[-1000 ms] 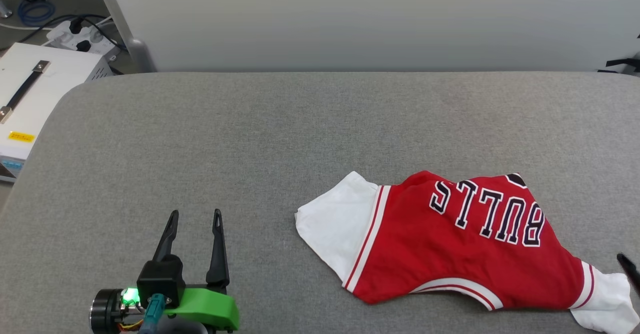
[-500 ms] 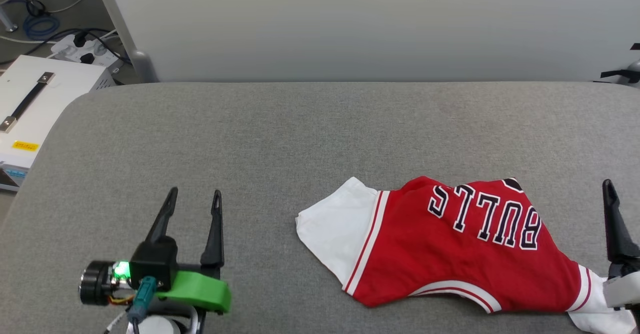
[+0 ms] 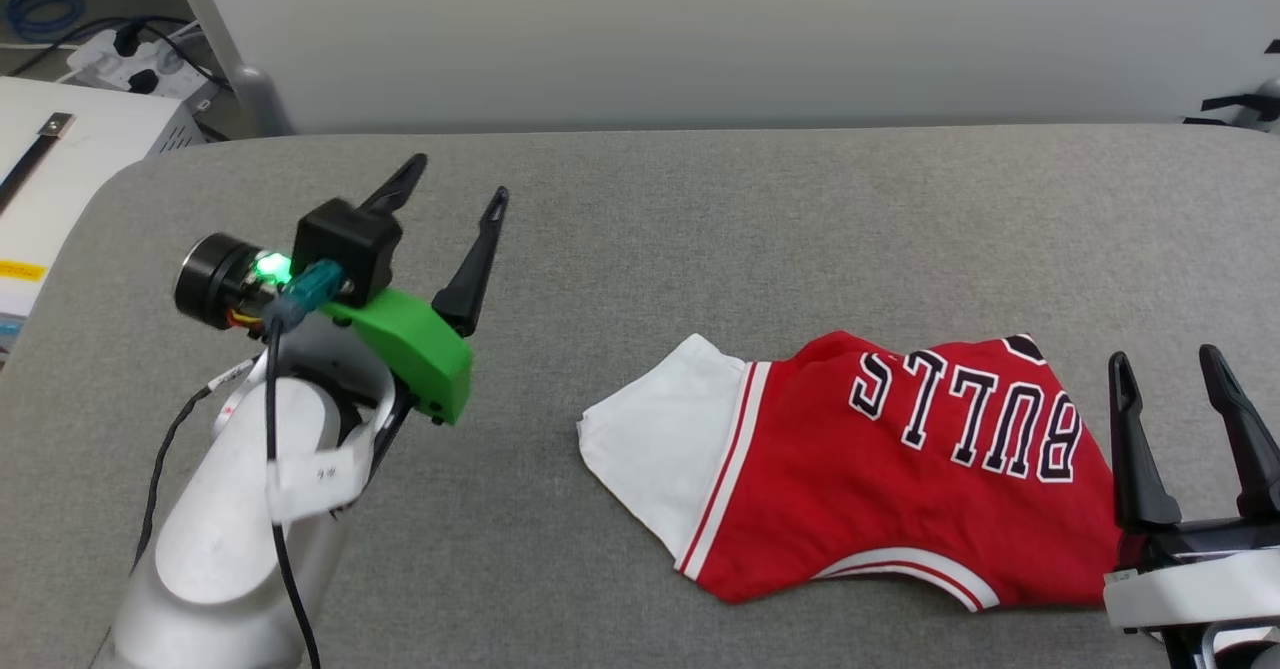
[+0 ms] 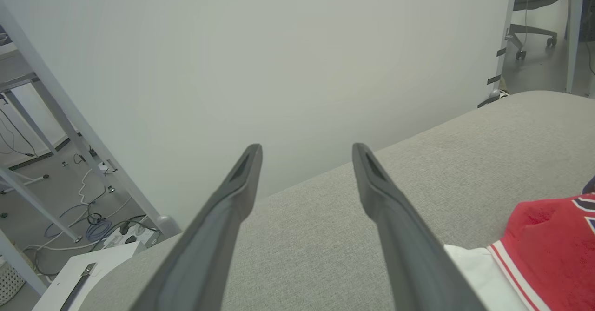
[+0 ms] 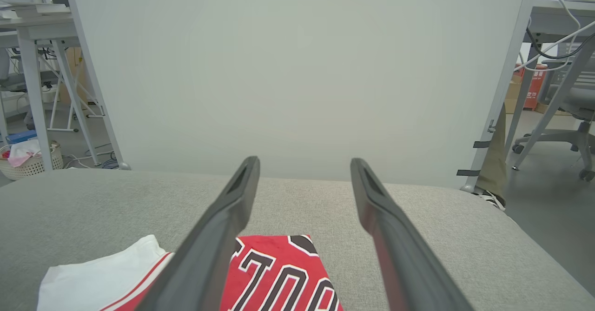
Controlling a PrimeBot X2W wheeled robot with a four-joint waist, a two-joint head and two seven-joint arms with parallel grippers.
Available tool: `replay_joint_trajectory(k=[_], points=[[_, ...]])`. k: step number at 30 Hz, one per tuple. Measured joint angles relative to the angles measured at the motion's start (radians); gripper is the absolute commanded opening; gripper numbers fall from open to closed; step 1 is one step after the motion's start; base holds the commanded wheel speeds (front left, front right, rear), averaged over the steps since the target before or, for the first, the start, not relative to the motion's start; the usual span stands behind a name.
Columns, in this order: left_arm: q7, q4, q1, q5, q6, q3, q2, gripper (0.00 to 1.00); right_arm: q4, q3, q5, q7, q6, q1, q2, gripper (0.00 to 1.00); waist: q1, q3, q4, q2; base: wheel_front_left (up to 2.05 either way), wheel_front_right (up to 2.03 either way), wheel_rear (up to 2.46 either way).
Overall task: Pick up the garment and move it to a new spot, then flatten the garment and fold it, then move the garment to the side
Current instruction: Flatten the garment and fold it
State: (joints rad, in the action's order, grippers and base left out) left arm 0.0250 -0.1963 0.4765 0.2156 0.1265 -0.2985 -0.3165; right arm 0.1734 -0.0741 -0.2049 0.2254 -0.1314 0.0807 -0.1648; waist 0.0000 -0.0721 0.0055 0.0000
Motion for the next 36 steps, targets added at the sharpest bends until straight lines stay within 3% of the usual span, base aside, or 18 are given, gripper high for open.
replay_joint_trajectory(k=[6,13,19,26,30,31,32,33,36], points=[[-0.339,-0.005,0.172,0.324,0.001,-0.267,-0.123,1.00,-0.005,0.007,0.006,0.008,0.000,-0.005,0.002,1.00,0.0000,-0.032,-0.023,0.0000,0.00,0.00,0.00],[-0.616,-0.052,0.298,0.554,0.001,-0.511,-0.187,1.00,-0.021,0.024,0.010,0.018,0.000,-0.049,0.004,1.00,0.0000,-0.080,-0.051,0.0000,0.00,0.00,0.00],[-0.696,-0.129,0.347,0.631,0.001,-0.673,-0.205,1.00,-0.038,0.040,0.017,0.026,0.000,-0.086,0.007,1.00,0.0000,-0.125,-0.083,0.0000,0.00,0.00,0.00],[-0.689,-0.219,0.360,0.653,0.001,-0.836,-0.214,1.00,-0.055,0.044,0.024,0.027,0.000,-0.116,0.016,1.00,0.0000,-0.172,-0.123,0.0000,0.00,0.00,0.00],[-0.651,-0.260,0.386,0.684,0.002,-0.876,-0.217,1.00,-0.059,0.051,0.025,0.027,0.000,-0.129,0.019,1.00,0.0000,-0.193,-0.140,0.0000,0.00,0.00,0.00],[-0.637,-0.264,0.392,0.693,0.002,-0.886,-0.216,0.81,-0.059,0.050,0.026,0.027,0.000,-0.130,0.020,1.00,0.0000,-0.198,-0.142,0.0000,0.00,0.00,0.00],[-0.623,-0.267,0.398,0.696,0.002,-0.896,-0.215,0.44,-0.059,0.050,0.026,0.027,0.000,-0.130,0.021,1.00,0.0000,-0.202,-0.144,0.0000,0.00,0.00,0.00],[-0.603,-0.270,0.402,0.698,0.002,-0.900,-0.214,0.00,-0.059,0.049,0.026,0.027,0.000,-0.130,0.021,1.00,0.0000,-0.204,-0.144,0.0000,0.00,0.00,0.00],[-0.530,-0.286,0.412,0.699,0.002,-0.916,-0.212,0.00,-0.063,0.048,0.026,0.027,0.000,-0.130,0.021,1.00,0.0001,-0.205,-0.139,0.0000,0.00,0.00,0.00]])
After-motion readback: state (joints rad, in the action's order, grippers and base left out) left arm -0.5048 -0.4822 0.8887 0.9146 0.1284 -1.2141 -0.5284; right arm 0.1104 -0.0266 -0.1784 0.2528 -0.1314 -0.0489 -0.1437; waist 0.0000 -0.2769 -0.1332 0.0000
